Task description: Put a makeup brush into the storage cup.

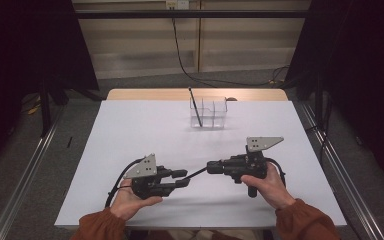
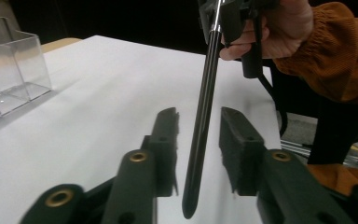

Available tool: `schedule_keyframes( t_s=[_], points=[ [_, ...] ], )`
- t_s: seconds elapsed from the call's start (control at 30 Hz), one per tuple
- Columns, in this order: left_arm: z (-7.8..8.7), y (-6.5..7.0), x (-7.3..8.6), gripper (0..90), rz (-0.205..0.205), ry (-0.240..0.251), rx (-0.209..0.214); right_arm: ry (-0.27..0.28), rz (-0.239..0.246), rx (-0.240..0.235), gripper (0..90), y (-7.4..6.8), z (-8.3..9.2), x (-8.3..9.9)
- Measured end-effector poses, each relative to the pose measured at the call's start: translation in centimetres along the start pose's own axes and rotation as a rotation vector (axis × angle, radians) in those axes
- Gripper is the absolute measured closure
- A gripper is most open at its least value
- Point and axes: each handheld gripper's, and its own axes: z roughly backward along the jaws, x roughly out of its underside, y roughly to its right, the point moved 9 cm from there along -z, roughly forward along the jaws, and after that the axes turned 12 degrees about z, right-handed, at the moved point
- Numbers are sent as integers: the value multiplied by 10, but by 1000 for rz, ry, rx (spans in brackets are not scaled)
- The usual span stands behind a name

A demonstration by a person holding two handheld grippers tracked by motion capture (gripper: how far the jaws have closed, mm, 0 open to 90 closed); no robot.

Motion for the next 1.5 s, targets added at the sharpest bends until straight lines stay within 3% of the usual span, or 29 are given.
schedule_keyframes(
  t_s=[0.4, 0.7, 1.03, 1.23, 1.33, 1.5],
  points=[
    [8, -10, -2, 333, 43, 20, -76, -18, 25, 48, 835, 5, 6, -3],
    [20, -20, -5, 93, 99, 40, -170, -34, 16, 53, 836, 7, 10, -6],
    [37, -31, -11, 51, 103, 92, -236, -57, 23, 75, 835, 13, 14, -7],
    [49, -36, -8, 38, 77, 105, -273, -55, 32, 90, 835, 16, 18, -11],
    [55, -40, -7, 45, 40, 122, -326, -61, 34, 99, 835, 18, 20, -12],
    [61, -40, -2, 45, 51, 125, -326, -75, 47, 113, 835, 20, 22, -13]
  ],
)
